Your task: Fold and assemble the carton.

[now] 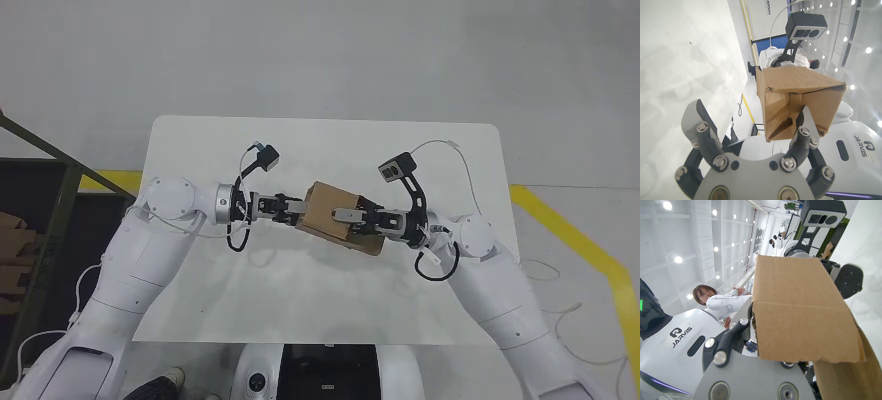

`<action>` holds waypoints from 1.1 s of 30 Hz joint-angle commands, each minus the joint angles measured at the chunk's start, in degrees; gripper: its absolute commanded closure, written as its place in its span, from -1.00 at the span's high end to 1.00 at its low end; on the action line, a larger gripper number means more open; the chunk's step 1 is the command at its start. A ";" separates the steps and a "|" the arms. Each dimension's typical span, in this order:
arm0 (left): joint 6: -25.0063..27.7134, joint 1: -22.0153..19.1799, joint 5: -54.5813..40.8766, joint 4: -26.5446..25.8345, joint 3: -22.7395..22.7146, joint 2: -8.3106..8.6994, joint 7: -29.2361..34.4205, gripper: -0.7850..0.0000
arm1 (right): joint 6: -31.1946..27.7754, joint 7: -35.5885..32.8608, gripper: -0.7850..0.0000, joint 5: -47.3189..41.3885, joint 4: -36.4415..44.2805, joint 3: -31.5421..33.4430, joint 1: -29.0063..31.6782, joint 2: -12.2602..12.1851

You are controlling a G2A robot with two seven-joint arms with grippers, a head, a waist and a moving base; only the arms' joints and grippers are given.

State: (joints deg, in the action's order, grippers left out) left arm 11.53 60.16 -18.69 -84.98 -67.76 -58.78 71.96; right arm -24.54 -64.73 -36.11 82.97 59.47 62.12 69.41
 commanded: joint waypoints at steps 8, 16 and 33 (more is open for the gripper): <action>0.39 1.20 1.09 0.84 -3.93 0.88 -3.19 1.00 | 0.87 -0.24 -1.00 0.60 -0.18 0.87 0.24 -0.20; 9.05 5.35 -0.21 -2.63 -9.22 1.66 -7.78 1.00 | 5.54 -2.45 -1.00 -2.38 -1.47 0.93 0.46 -0.30; 44.47 7.86 22.53 -7.04 -12.98 2.79 -23.68 1.00 | 10.84 -1.60 -1.00 -2.67 -4.70 2.55 -2.59 -0.37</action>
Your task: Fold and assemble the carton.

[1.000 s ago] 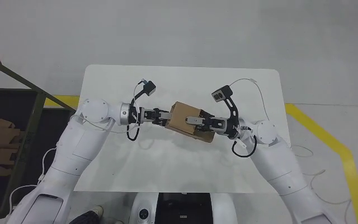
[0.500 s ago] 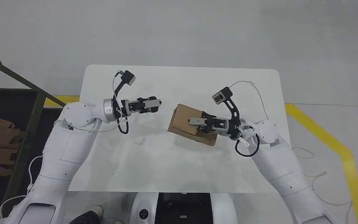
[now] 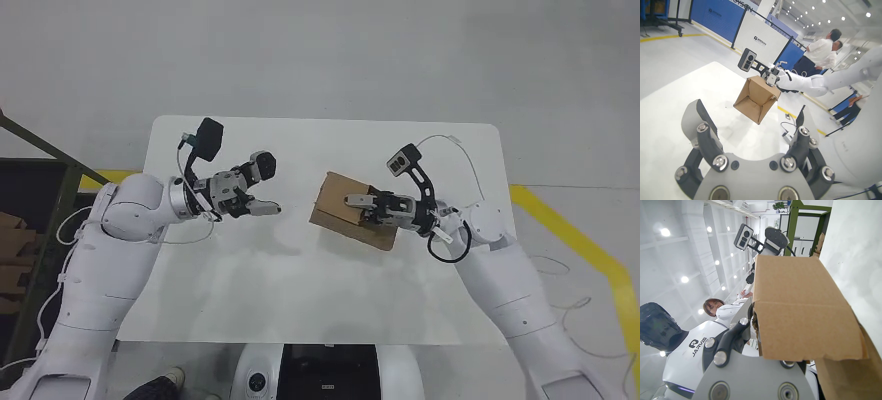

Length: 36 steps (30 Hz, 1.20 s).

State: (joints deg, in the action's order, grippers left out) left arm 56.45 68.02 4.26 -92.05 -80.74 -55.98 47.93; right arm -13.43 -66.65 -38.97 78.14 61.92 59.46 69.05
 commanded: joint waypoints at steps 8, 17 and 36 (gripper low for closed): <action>-0.45 0.00 -0.42 0.04 0.00 -0.01 0.35 1.00 | -0.65 0.95 -1.00 0.77 0.34 0.25 0.21 -0.03; 1.55 0.08 8.20 -2.09 -3.02 -0.07 -4.56 1.00 | -0.15 1.68 -1.00 1.18 0.63 0.10 0.52 -0.03; 1.55 -4.51 31.74 -0.77 14.50 5.02 -31.41 1.00 | -3.30 -14.57 -1.00 -7.93 -12.13 -3.69 -8.92 2.11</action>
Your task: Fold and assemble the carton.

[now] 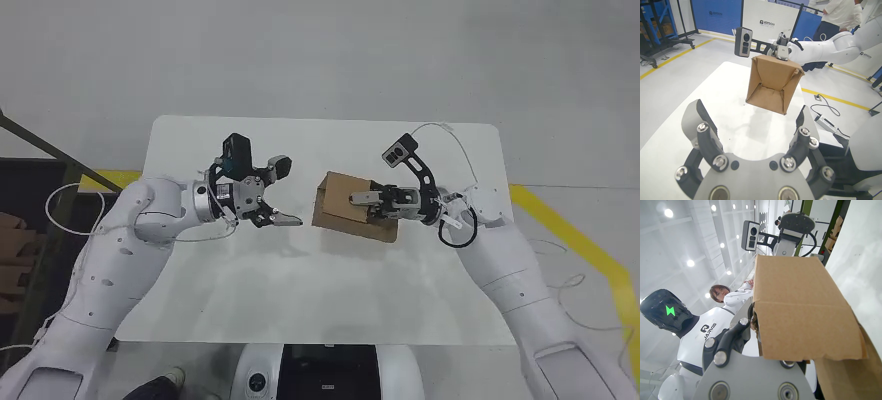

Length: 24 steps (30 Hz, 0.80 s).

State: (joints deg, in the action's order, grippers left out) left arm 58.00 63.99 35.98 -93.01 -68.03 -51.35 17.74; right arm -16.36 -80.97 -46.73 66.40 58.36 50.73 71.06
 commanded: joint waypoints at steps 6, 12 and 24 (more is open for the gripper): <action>0.00 -4.02 1.25 1.32 10.28 2.82 -6.32 1.00 | -1.76 -1.77 -1.00 -0.82 -1.81 -1.43 -1.50 0.81; 0.00 -7.35 12.48 2.67 15.01 5.03 -16.78 1.00 | -1.45 -2.32 -1.00 -0.57 -2.59 -2.03 -2.62 1.22; 0.00 -13.51 23.61 6.69 25.43 7.94 -38.68 1.00 | -0.24 -1.89 -1.00 -0.30 -1.62 -3.07 -2.75 1.86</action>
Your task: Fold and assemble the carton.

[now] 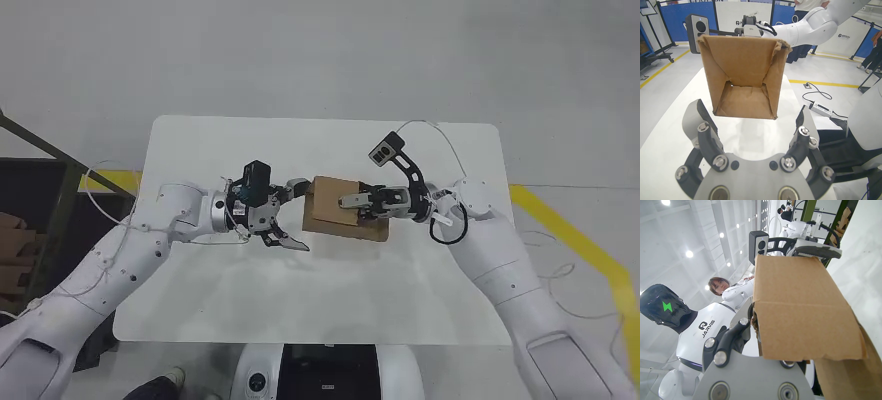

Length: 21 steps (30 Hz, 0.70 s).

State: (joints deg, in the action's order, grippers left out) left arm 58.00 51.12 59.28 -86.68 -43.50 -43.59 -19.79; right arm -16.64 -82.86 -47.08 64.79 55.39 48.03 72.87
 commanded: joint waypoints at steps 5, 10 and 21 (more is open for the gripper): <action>0.00 -3.52 0.12 1.76 5.22 0.92 -4.64 1.00 | 0.08 -0.09 -1.00 0.59 0.03 -0.56 -0.25 0.31; 0.00 -6.18 0.21 2.64 8.64 1.57 -6.44 1.00 | -0.03 0.22 -1.00 0.70 0.30 -0.94 -0.15 0.58; 0.00 -9.33 1.01 3.89 12.67 2.50 -9.37 1.00 | -0.32 0.43 -1.00 0.63 1.16 -1.28 0.31 1.02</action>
State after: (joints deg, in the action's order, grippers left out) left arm 58.00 41.93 60.23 -82.80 -31.08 -41.14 -28.98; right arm -16.96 -82.42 -46.48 65.86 54.07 48.29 73.88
